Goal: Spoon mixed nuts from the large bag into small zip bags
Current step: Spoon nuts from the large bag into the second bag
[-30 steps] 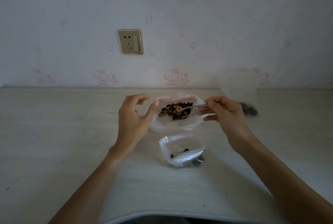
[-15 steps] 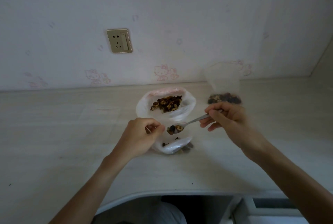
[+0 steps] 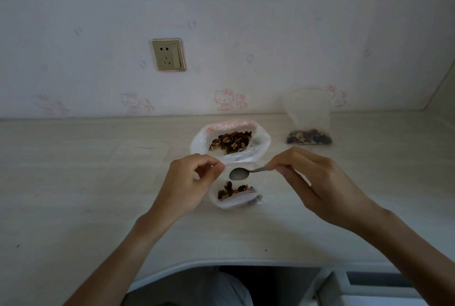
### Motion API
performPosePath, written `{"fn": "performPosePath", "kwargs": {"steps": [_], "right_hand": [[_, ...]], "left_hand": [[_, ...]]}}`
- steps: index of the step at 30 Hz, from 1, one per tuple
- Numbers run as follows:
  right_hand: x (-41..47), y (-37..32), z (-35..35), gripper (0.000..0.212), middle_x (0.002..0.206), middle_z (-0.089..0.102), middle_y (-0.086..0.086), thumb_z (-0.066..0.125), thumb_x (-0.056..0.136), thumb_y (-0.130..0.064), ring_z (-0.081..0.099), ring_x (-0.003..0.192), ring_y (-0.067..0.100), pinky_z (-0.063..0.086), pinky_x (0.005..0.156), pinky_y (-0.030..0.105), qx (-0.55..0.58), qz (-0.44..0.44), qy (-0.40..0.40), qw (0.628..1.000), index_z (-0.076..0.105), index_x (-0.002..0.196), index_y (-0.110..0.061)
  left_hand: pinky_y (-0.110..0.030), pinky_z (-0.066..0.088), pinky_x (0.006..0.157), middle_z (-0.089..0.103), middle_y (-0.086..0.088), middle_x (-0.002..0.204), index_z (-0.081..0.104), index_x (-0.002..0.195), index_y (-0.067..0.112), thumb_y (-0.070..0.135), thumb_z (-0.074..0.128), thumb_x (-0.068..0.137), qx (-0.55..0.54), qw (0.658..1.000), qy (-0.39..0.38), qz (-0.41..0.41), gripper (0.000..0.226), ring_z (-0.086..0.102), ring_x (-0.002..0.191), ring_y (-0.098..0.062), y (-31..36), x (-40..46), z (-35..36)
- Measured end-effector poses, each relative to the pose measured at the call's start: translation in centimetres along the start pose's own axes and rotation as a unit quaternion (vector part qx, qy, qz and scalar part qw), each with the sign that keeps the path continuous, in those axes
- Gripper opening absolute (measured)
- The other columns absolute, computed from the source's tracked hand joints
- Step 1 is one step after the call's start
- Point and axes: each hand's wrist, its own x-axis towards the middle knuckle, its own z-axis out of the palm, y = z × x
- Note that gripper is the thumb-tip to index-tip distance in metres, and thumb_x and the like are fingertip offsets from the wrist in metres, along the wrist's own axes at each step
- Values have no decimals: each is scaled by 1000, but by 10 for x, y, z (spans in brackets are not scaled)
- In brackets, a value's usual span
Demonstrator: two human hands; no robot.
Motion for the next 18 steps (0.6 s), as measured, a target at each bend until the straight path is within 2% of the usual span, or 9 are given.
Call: {"fn": "performPosePath", "kwargs": {"steps": [3, 4, 7, 9, 11, 14, 16, 18], "right_hand": [[3, 9, 5, 16, 96, 69, -21, 55, 103, -17, 70, 87, 6, 55, 73, 24, 95, 74, 36, 992, 69, 109, -14], [6, 13, 8, 14, 94, 71, -20, 56, 103, -16, 71, 89, 7, 56, 75, 23, 141, 105, 50, 983, 70, 106, -13], [20, 32, 16, 15, 87, 78, -1, 56, 103, -4, 74, 80, 17, 58, 70, 27, 258, 201, 100, 940, 70, 102, -9], [32, 44, 22, 15, 84, 78, 8, 55, 103, -3, 75, 81, 26, 60, 68, 32, 308, 252, 121, 909, 70, 101, -8], [46, 56, 29, 16, 84, 78, 10, 55, 104, -6, 76, 82, 26, 61, 66, 31, 327, 293, 122, 890, 71, 100, -9], [67, 74, 43, 16, 84, 79, 8, 56, 103, -9, 77, 81, 25, 62, 65, 30, 344, 347, 102, 867, 72, 99, -10], [74, 83, 54, 15, 85, 80, 7, 58, 103, -12, 78, 82, 24, 63, 68, 30, 342, 370, 76, 860, 72, 98, -10], [73, 88, 66, 16, 86, 80, 5, 59, 103, -15, 78, 84, 21, 63, 70, 29, 338, 377, 57, 861, 73, 99, -9]], "left_hand": [[-9, 45, 66, 72, 21, 83, 79, 92, 30, 32, 72, 95, -2, 1000, -9, -12, 8, 67, 80, -6, -4, 2, 2], [-9, 45, 66, 72, 20, 83, 80, 91, 29, 32, 71, 96, -6, 1000, -13, -19, 10, 67, 80, -6, -5, 3, 2], [-9, 45, 65, 73, 18, 82, 79, 89, 27, 33, 67, 98, -17, 999, -10, -27, 17, 67, 79, -6, -10, 6, 2], [-10, 45, 64, 75, 15, 81, 79, 87, 26, 34, 64, 99, -20, 999, 1, -36, 21, 67, 77, -5, -14, 9, 0], [-12, 43, 61, 72, 10, 75, 76, 81, 24, 37, 63, 99, -15, 998, 32, -49, 26, 64, 70, -7, -20, 17, -5], [-10, 40, 59, 66, 12, 69, 66, 75, 25, 40, 69, 96, -1, 989, 132, -69, 26, 60, 65, -2, -28, 38, -10], [-12, 43, 63, 66, 14, 77, 63, 82, 27, 50, 72, 90, 18, 979, 180, -96, 25, 62, 71, -2, -33, 54, -10], [-22, 49, 70, 63, 15, 95, 61, 98, 28, 67, 70, 81, 46, 978, 161, -124, 43, 62, 79, -2, -39, 68, -5]]}}
